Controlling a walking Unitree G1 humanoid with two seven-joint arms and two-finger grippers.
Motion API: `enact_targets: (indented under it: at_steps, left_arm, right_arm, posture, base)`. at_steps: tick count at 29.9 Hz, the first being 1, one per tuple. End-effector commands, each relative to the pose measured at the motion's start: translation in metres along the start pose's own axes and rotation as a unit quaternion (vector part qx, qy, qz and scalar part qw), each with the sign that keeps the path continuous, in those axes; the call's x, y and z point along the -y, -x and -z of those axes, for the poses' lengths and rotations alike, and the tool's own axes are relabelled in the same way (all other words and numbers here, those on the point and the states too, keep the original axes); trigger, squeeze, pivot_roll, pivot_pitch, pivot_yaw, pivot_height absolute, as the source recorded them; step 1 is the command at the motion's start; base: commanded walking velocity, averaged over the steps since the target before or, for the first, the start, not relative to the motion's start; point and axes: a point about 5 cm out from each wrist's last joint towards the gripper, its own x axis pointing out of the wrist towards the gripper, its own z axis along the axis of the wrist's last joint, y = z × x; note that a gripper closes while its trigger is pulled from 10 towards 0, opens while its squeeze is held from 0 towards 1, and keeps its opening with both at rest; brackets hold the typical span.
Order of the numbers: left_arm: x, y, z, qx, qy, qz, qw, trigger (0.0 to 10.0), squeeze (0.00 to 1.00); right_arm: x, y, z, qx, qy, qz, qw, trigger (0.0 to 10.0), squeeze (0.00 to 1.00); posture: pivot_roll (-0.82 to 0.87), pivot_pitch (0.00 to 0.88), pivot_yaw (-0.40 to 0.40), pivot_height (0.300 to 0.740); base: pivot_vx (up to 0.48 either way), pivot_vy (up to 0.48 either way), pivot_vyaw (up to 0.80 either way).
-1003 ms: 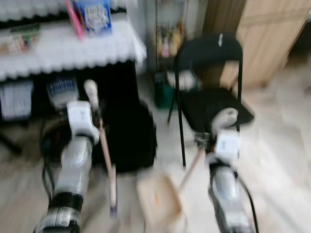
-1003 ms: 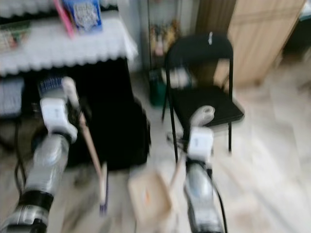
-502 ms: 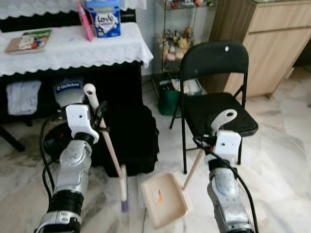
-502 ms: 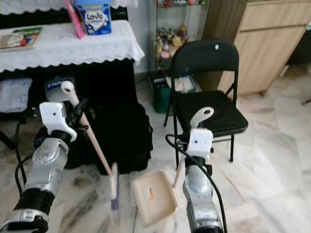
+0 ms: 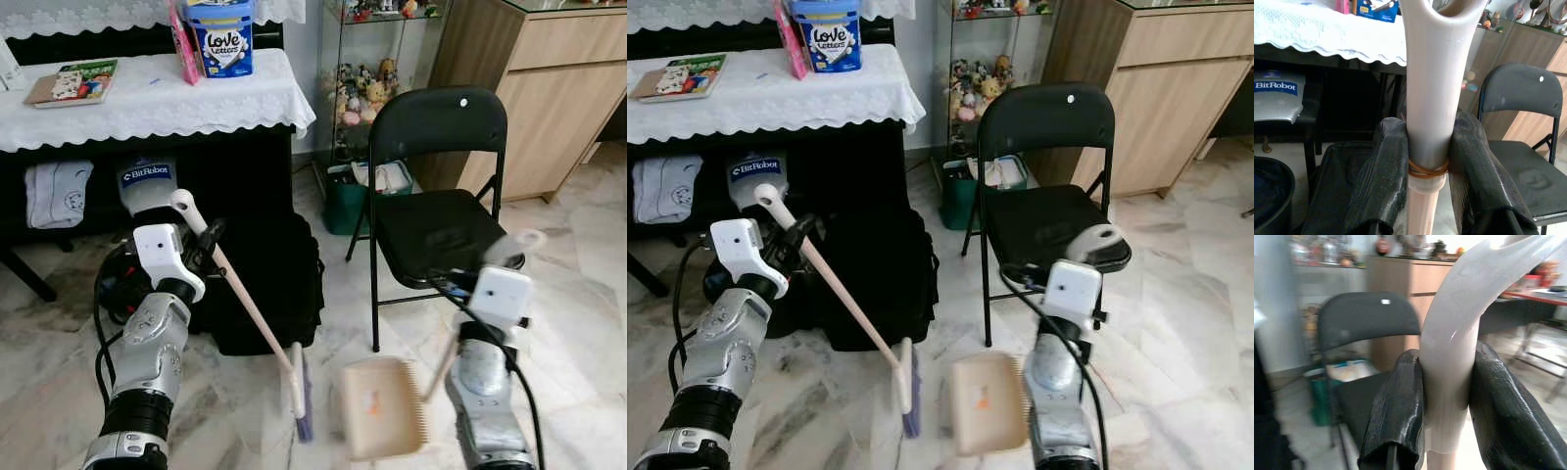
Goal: Sweep floor
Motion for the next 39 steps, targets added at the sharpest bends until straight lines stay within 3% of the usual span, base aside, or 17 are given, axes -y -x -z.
enact_targets:
  at_steps: [1,5,12,26,39]
  left_arm:
    - [-0.002,0.0,-0.005,0.007,0.002,0.0,1.0,10.0,0.0]
    - [-0.003,0.001,-0.003,0.003,0.004,-0.001,1.0,10.0,0.0]
    - [-0.003,0.001,-0.001,0.003,-0.003,-0.004,1.0,10.0,0.0]
    - [0.001,-0.001,0.002,0.009,-0.012,-0.006,1.0,10.0,0.0]
    - [-0.001,-0.002,0.012,-0.011,0.013,-0.008,1.0,10.0,0.0]
  right_arm:
    - [0.0,-0.003,-0.001,-0.003,-0.009,0.01,1.0,10.0,0.0]
    - [-0.004,-0.004,0.0,-0.006,-0.02,-0.009,1.0,10.0,0.0]
    - [-0.035,0.006,-0.009,0.012,-0.058,-0.108,0.992,10.0,0.0]
    - [-0.038,0.0,-0.002,0.002,-0.046,-0.14,0.989,10.0,0.0]
    - [-0.039,-0.002,0.004,-0.017,-0.03,-0.134,0.99,10.0,0.0]
  posture:
    - [-0.07,0.078,0.002,0.74]
    - [-0.07,0.08,0.0,0.74]
    - [-0.07,0.08,0.0,0.74]
    - [-0.08,0.082,-0.007,0.74]
    - [-0.08,0.084,-0.009,0.74]
  base:
    - [0.0,0.0,0.0]
    - [0.0,0.0,0.0]
    - [0.0,0.0,0.0]
    - [0.0,0.0,0.0]
    - [0.0,0.0,0.0]
